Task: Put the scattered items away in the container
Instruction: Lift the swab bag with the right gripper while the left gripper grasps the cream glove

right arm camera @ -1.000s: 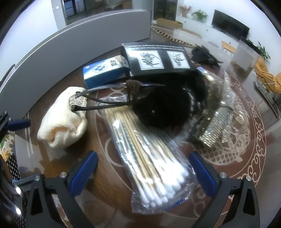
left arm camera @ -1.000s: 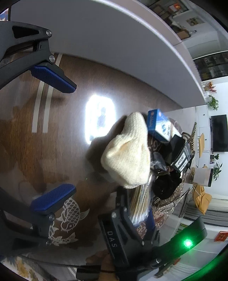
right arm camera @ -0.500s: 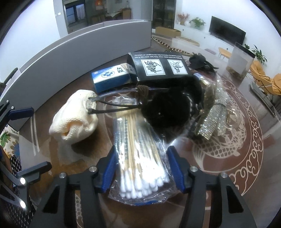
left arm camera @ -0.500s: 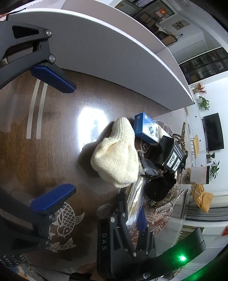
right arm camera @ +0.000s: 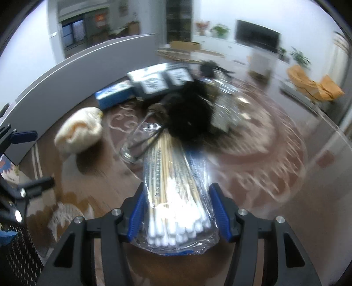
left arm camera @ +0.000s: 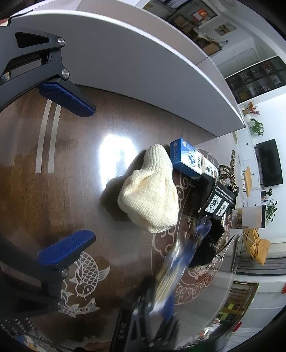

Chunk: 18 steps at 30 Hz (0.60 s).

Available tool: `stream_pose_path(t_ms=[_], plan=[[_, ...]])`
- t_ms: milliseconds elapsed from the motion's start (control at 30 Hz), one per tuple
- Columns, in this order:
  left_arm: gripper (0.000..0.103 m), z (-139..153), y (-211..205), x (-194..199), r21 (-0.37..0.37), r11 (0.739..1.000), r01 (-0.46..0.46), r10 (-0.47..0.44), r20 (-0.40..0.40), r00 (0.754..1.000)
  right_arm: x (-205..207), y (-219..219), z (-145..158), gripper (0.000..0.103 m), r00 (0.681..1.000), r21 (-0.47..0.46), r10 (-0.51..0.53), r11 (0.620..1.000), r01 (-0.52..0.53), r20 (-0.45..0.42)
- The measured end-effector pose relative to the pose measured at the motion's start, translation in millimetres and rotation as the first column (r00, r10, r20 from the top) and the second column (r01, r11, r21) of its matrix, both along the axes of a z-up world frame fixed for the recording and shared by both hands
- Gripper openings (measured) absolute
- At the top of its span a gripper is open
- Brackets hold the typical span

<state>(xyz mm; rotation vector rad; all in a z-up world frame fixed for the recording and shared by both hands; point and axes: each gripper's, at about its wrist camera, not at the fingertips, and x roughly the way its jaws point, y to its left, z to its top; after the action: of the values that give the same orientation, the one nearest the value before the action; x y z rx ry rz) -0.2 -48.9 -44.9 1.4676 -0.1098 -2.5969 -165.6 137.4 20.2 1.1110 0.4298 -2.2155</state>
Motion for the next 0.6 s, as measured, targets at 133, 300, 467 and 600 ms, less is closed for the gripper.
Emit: stream_pose_path(t_ms=[133, 300, 467, 600], plan=[[0.103, 3.1, -9.9, -4.6, 0.103, 0.994, -0.029, 0.029, 0.001, 1.0, 6.8, 34.9, -0.2, 0.057, 0.993, 0.002, -0.115, 0.993, 0.115, -0.012], [0.103, 14.9, -15.6, -30.0, 0.198, 0.976, -0.085, 0.09, -0.015, 0.996, 10.0, 59.3, -0.1, 0.058, 0.982, -0.028, -0.187, 0.982, 0.186, -0.02], [0.103, 5.0, -21.3, -71.6, 0.269, 0.945, -0.184, 0.181, 0.037, 0.983, 11.1, 59.0, 1.5, 0.058, 0.981, -0.023, -0.192, 0.981, 0.192, -0.025], [0.103, -18.1, -19.1, -95.3, 0.191, 0.951, -0.244, 0.224, 0.119, 0.967, 13.5, 59.6, -0.2, 0.058, 0.981, -0.023, -0.193, 0.981, 0.192, -0.026]])
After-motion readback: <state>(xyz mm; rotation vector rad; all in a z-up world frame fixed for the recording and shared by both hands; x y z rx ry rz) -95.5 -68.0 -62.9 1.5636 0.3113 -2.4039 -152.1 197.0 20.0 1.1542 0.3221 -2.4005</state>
